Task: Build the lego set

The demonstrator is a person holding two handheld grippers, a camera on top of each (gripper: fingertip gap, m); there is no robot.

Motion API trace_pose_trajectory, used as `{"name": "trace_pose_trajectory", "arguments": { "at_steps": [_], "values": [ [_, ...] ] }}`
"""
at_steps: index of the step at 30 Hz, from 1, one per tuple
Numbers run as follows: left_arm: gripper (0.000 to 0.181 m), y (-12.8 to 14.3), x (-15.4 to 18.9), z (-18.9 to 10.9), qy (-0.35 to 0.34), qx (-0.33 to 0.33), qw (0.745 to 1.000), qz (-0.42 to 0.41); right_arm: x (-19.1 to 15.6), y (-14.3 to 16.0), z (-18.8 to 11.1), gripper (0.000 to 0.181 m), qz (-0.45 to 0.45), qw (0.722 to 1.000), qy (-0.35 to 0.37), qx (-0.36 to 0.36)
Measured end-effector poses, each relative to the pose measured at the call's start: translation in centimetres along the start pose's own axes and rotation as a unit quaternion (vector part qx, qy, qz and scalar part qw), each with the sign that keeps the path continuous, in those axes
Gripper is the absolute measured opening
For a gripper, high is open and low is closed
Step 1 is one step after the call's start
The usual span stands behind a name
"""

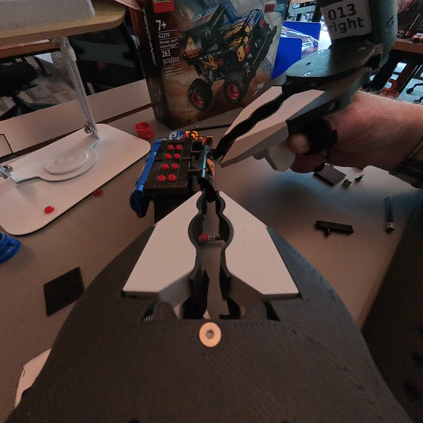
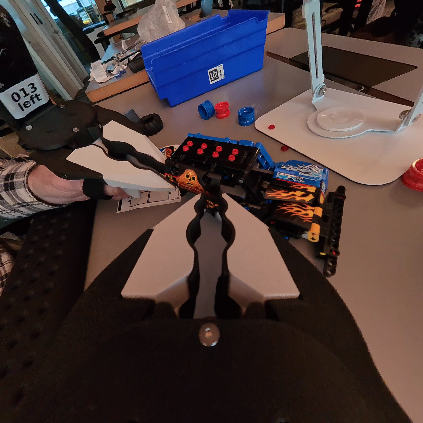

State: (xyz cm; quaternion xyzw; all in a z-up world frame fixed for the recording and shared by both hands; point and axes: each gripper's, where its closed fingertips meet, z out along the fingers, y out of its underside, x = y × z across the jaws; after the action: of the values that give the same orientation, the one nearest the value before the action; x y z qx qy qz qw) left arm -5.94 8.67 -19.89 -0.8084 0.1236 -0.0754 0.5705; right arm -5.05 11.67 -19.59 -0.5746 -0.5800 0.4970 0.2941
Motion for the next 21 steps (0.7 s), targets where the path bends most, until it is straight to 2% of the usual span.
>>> {"name": "trace_pose_trajectory", "arguments": {
  "at_steps": [4, 10, 14, 17, 21],
  "values": [
    [0.006, 0.2, -0.6, -0.2, -0.003, 0.001, 1.0, -0.017, -0.3, -0.6, 0.0, 0.007, -0.011, 1.0, -0.003, 0.008],
    [0.006, -0.6, -2.4, -1.2, 0.013, 0.043, 0.994, -0.104, -0.4, -1.3, 0.7, 0.004, -0.026, 1.0, -0.007, 0.004],
    [0.006, -1.0, -2.9, -1.6, 0.047, 0.065, 0.985, -0.154, -0.6, -1.6, 0.6, 0.005, -0.029, 0.999, -0.011, 0.009],
    [0.006, -1.1, -2.5, -1.7, 0.064, 0.067, 0.984, -0.154, -0.6, -2.1, 0.1, 0.008, -0.028, 0.999, -0.01, 0.025],
    [0.006, -1.4, -1.3, -1.7, 0.078, 0.063, 0.988, -0.113, -1.4, -2.5, -0.4, 0.024, -0.025, 0.999, -0.023, 0.039]
  ]
}}
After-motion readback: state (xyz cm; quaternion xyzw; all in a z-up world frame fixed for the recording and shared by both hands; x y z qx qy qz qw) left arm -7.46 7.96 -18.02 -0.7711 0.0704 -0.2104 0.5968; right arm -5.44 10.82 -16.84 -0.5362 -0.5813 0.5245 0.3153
